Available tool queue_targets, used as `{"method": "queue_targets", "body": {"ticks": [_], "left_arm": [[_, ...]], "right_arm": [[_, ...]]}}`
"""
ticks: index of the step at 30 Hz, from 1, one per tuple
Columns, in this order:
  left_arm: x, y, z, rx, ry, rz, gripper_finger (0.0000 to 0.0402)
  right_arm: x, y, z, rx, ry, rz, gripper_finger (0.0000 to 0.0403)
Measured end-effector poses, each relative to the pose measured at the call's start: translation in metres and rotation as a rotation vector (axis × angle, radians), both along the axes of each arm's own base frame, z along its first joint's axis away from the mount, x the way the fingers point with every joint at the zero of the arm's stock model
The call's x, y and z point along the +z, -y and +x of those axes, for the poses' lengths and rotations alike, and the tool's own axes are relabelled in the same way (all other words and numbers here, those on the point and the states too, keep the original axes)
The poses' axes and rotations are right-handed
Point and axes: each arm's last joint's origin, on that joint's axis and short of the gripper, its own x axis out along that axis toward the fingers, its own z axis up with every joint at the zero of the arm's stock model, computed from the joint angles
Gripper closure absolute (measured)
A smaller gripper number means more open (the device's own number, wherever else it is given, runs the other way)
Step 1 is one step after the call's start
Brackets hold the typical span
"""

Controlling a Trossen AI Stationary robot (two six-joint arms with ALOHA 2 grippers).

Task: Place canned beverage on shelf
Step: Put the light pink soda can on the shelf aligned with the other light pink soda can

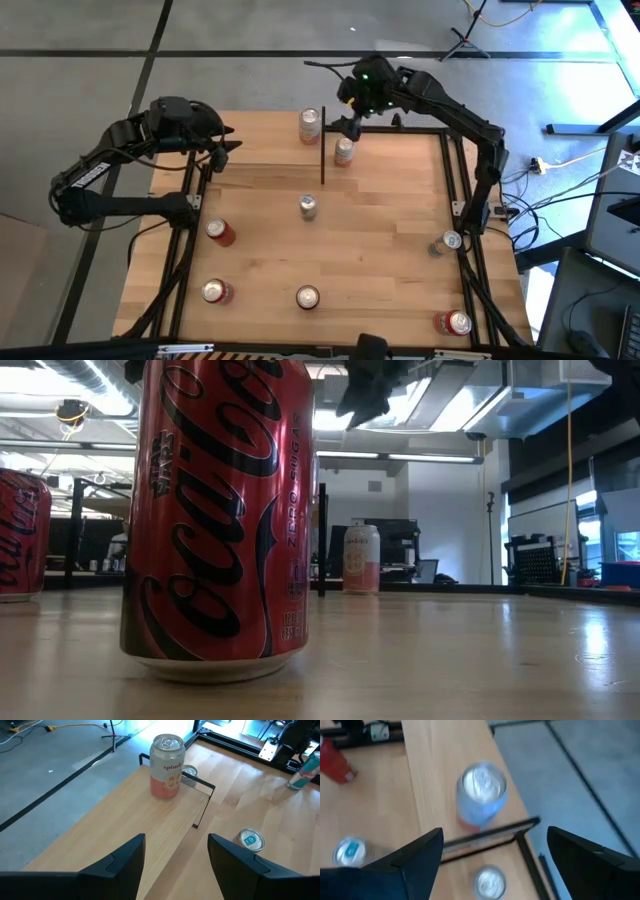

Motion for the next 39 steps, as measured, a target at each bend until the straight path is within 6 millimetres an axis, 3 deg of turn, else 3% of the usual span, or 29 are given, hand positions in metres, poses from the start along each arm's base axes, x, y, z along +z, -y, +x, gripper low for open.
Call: {"method": "queue_targets", "body": {"ticks": [9,16,21,27,39], "left_arm": [[0.000,-0.001,0.000,0.021,-0.003,0.006,0.0191],[0.000,0.000,0.000,0.022,-0.002,0.005,0.0191],[0.000,0.000,0.000,0.022,-0.002,0.005,0.0191],[0.000,-0.001,0.000,0.018,-0.006,0.011,0.0191],[0.000,-0.001,0.000,0.016,-0.006,0.013,0.0191]], "right_arm": [[-0.037,0.010,-0.042,-0.054,0.058,0.033,0.0059],[-0.090,0.009,-0.066,-0.117,0.167,0.079,0.0059],[-0.127,0.002,-0.068,-0.149,0.100,0.184,0.0059],[-0.141,-0.009,-0.061,-0.158,0.102,0.157,0.0059],[-0.177,0.002,-0.046,-0.181,0.193,0.050,0.0059]]}}
